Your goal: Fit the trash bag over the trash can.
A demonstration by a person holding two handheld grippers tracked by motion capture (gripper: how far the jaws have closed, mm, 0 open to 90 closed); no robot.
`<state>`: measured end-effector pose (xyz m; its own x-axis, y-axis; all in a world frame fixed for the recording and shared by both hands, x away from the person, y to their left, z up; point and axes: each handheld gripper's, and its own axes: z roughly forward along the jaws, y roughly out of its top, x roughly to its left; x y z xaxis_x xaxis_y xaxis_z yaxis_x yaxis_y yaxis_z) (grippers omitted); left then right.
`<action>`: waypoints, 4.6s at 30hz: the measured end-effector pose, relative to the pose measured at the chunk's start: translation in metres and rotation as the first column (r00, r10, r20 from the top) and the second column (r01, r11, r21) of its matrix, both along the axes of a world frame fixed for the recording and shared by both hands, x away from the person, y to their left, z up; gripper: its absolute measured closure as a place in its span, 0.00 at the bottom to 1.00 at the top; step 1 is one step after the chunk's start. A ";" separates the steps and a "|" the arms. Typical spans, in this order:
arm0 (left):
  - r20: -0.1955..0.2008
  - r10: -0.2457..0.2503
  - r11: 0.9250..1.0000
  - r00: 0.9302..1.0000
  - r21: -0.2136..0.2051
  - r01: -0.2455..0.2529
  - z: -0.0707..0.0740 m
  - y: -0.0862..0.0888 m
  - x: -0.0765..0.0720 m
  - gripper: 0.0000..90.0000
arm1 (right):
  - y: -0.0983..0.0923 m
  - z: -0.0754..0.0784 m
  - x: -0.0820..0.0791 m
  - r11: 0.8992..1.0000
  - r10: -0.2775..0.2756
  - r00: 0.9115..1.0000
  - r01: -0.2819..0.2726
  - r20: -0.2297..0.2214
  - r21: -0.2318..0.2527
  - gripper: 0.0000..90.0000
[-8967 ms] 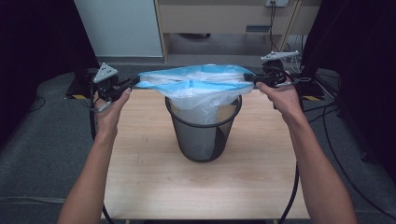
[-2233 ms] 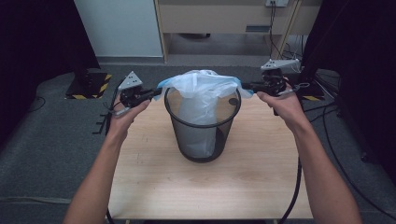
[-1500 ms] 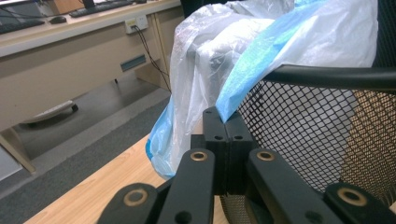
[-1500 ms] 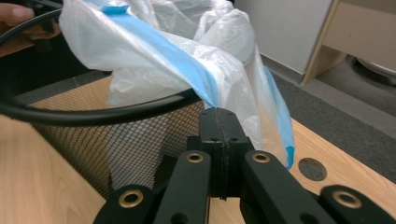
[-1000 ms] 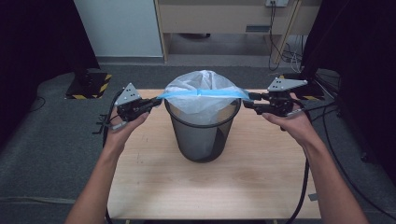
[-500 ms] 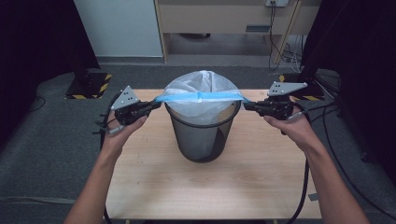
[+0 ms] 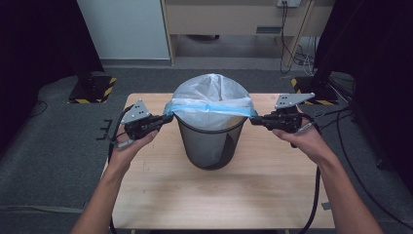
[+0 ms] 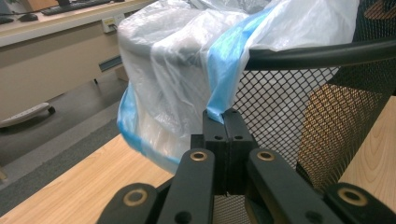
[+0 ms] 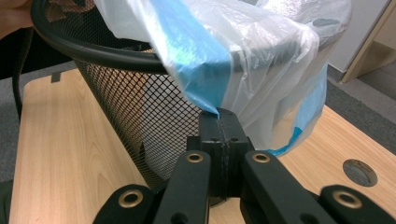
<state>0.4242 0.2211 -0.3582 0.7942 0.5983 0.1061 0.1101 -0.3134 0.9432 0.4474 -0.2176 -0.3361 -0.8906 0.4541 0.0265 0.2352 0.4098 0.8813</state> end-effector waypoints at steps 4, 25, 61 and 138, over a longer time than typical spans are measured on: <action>-0.006 0.007 1.000 1.000 -0.010 -0.007 -0.002 -0.004 0.004 1.00 | 0.001 -0.002 0.001 1.000 -0.011 1.000 0.011 -0.001 0.009 1.00; -0.015 0.136 0.991 0.991 -0.010 -0.136 0.003 -0.033 0.044 1.00 | -0.011 -0.005 0.002 0.992 -0.123 0.992 0.122 0.014 0.025 1.00; 0.092 0.090 0.995 0.992 0.043 -0.094 -0.014 -0.026 0.010 1.00 | -0.001 -0.037 -0.004 0.996 -0.007 0.999 0.004 -0.034 -0.087 1.00; -0.094 0.156 0.986 0.983 0.081 -0.148 -0.078 -0.038 0.033 1.00 | -0.021 -0.070 0.005 0.984 -0.089 0.991 0.071 -0.104 -0.166 1.00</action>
<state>0.4571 0.1835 -0.4358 0.7033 0.7065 0.0793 0.2538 -0.3536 0.9003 0.4525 -0.2389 -0.4058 -0.8469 0.5300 0.0434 0.3655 0.5208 0.7715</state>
